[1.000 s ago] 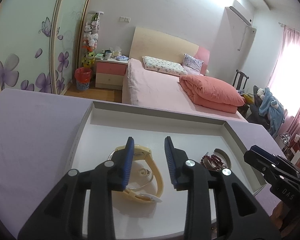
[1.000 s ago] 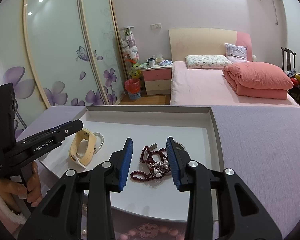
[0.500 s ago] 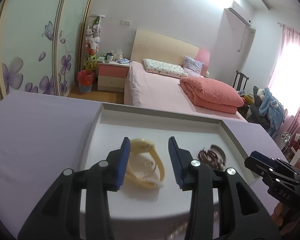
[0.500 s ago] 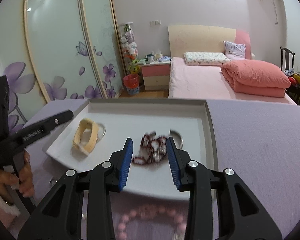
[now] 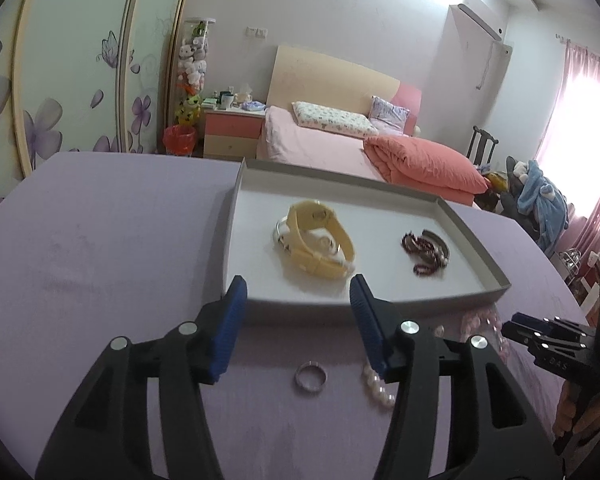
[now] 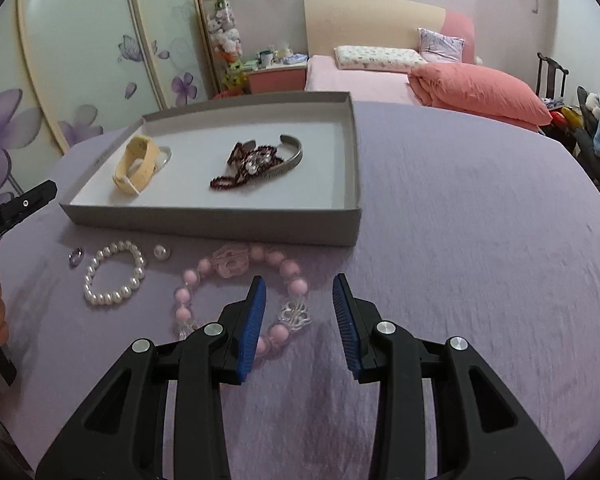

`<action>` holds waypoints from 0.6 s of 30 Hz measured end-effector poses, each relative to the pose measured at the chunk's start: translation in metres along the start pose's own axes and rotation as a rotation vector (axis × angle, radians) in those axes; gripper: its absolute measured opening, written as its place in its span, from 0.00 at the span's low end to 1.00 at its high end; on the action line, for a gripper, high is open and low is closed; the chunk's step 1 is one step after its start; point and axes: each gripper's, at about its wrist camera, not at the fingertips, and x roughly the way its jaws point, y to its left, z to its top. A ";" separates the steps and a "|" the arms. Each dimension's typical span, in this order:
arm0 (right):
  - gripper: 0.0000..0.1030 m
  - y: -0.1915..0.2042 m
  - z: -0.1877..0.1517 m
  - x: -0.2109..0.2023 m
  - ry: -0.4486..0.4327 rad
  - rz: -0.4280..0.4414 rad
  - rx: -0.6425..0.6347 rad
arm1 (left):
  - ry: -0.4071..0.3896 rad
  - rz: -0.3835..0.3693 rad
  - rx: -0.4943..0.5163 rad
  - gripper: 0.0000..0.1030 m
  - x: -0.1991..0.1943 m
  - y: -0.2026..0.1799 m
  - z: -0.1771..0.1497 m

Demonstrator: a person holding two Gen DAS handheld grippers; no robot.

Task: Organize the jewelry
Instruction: 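Withdraw from the tray and move the right gripper to the pink bead bracelet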

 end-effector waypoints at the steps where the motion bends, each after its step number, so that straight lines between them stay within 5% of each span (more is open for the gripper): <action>1: 0.35 0.003 0.000 0.001 0.005 -0.003 -0.010 | 0.004 -0.001 0.001 0.52 -0.001 0.000 -0.002; 8: 0.35 0.013 -0.003 0.013 0.044 -0.083 -0.042 | 0.025 0.005 -0.001 0.56 -0.008 -0.001 -0.015; 9: 0.34 0.012 -0.004 0.013 0.042 -0.078 -0.037 | 0.030 0.005 0.000 0.56 -0.009 -0.001 -0.017; 10: 0.20 0.012 -0.005 0.012 0.044 -0.073 -0.037 | 0.033 0.006 0.001 0.56 -0.009 -0.002 -0.016; 18: 0.19 0.008 -0.025 -0.013 0.049 -0.076 -0.060 | 0.074 -0.005 0.018 0.56 -0.012 -0.004 -0.028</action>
